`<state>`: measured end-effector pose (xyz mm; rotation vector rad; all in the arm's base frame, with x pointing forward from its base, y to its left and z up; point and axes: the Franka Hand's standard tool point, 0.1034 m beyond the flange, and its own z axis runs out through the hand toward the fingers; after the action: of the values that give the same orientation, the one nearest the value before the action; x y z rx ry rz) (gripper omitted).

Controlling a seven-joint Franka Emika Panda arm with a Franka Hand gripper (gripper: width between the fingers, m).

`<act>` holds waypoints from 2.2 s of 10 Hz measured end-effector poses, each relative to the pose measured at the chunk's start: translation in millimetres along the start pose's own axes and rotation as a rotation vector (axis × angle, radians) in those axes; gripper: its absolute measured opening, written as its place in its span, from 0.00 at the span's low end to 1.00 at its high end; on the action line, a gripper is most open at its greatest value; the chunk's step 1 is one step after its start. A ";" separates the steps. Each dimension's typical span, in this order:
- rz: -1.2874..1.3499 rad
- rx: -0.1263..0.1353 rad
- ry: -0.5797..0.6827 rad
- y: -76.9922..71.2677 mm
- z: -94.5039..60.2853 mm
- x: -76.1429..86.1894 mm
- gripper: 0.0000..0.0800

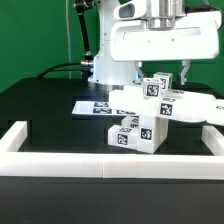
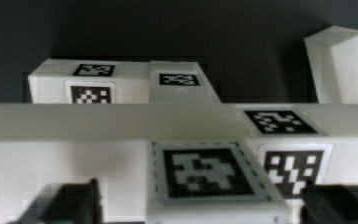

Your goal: Assemble chair

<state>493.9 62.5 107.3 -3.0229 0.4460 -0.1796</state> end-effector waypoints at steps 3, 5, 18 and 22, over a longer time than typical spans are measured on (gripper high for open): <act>-0.246 0.000 -0.003 -0.5 -0.1 -0.8 0.80; -0.353 -0.001 -0.003 0.0 -0.1 -0.6 0.81; -1.136 -0.031 -0.009 3.8 -0.4 -0.1 0.69; -1.097 -0.031 -0.009 4.1 -0.1 -0.1 0.35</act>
Offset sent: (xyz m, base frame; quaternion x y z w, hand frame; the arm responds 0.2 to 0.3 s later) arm 0.0000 0.0000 0.0000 0.0000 0.0000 -0.1938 0.9810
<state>492.6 58.6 107.1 -2.9043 -1.2322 -0.2049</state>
